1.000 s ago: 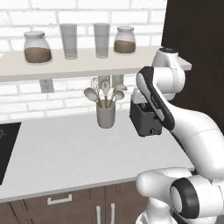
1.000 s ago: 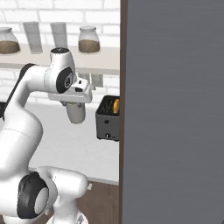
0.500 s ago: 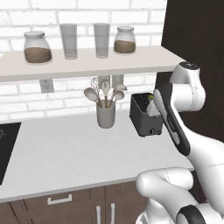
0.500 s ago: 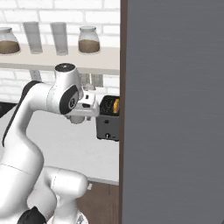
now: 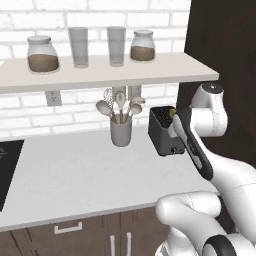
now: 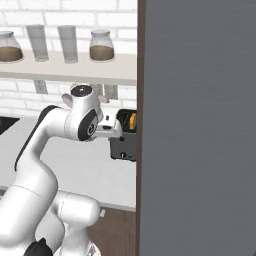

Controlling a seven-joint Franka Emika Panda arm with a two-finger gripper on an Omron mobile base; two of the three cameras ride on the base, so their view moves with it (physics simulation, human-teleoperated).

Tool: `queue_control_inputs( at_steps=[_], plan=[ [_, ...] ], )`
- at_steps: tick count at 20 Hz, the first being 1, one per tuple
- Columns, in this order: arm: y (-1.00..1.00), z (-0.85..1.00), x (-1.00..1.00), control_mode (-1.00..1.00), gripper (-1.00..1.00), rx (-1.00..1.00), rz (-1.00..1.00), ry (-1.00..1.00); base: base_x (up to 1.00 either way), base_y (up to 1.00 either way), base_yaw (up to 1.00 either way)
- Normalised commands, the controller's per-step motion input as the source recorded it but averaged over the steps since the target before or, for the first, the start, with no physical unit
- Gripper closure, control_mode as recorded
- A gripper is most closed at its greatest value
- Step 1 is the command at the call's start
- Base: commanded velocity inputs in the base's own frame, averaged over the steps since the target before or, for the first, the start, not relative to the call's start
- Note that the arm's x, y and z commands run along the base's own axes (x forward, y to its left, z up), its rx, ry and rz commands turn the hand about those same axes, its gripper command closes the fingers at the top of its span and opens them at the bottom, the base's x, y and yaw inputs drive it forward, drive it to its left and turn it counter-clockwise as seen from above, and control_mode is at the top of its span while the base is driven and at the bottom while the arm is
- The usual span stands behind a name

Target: Start the toaster. Once the lever pops up, take the bread to the plate on the dining counter.

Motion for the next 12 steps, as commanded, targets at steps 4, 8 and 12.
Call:
queue_control_inputs(
  at_steps=[4, 8, 12],
  plan=[
    [-0.37, 0.00, 0.35, -1.00, 1.00, 0.00, 0.00, 0.00, 0.00, 0.00, 0.00],
    [-0.13, -0.04, 0.31, -1.00, 1.00, 0.03, 0.00, 0.00, 0.00, 0.00, 0.00],
    [0.00, -0.34, 0.14, -1.00, 1.00, 0.04, -0.06, 0.00, 0.00, 0.00, 0.00]
  ],
)
